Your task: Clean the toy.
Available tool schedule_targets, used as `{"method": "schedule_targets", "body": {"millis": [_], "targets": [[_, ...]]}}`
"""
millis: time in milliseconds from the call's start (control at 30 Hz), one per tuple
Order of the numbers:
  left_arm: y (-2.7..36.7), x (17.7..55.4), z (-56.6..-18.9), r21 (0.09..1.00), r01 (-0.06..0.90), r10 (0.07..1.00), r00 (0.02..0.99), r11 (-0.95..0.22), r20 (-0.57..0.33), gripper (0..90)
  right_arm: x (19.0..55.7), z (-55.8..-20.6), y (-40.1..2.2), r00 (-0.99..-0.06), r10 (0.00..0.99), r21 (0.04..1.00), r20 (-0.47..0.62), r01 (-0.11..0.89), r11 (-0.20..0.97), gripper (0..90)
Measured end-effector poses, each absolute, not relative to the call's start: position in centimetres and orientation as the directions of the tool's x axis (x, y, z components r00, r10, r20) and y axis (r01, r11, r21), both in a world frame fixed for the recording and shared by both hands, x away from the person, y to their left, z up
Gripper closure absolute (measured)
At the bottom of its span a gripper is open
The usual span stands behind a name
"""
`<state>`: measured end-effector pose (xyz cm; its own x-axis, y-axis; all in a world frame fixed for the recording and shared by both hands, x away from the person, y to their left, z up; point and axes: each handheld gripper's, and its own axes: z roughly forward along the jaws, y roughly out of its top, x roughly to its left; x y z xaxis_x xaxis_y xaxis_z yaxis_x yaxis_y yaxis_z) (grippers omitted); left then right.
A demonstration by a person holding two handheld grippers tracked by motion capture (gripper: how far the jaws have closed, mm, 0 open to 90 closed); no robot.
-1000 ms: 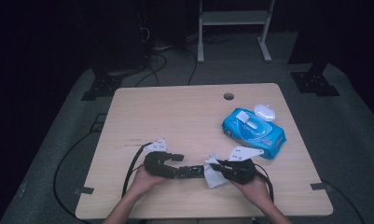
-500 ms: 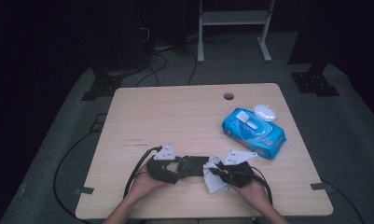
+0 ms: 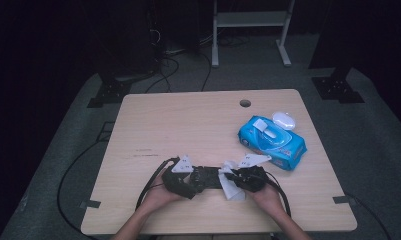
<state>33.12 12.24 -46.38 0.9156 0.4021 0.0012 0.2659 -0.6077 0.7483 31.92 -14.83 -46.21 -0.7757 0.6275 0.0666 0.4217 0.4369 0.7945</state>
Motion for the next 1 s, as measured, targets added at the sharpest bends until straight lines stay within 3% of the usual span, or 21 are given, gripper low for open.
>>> {"method": "schedule_targets", "body": {"millis": [67,233,500,733,867,1000], "targets": [[12.3,33.3,-46.4,0.757,0.276,0.411,0.912,-0.593,-0.010,21.2,32.0,-46.2,-14.8,-0.777,0.627,0.798,0.064,0.417,0.436,80.4],[11.7,33.8,-46.8,0.747,0.292,0.417,0.908,-0.597,-0.022,12.6,32.2,-46.4,-14.7,-0.780,0.623,0.801,0.054,0.407,0.440,80.3],[11.4,33.1,-47.0,0.723,0.243,0.361,0.932,-0.647,0.010,23.0,32.8,-46.4,-14.4,-0.770,0.635,0.804,0.061,0.415,0.426,80.3],[11.1,32.9,-47.2,0.717,0.243,0.357,0.934,-0.653,0.008,24.4,31.5,-46.0,-12.6,-0.809,0.583,0.818,0.070,0.381,0.430,80.2],[10.8,32.6,-47.3,0.700,0.226,0.353,0.935,-0.677,0.040,24.9,30.4,-45.8,-10.0,-0.865,0.498,0.829,0.059,0.320,0.458,80.0],[11.1,32.6,-47.2,0.706,0.231,0.359,0.933,-0.669,0.034,24.9,30.7,-45.6,-10.2,-0.857,0.516,0.821,0.011,0.302,0.484,80.2]]}}
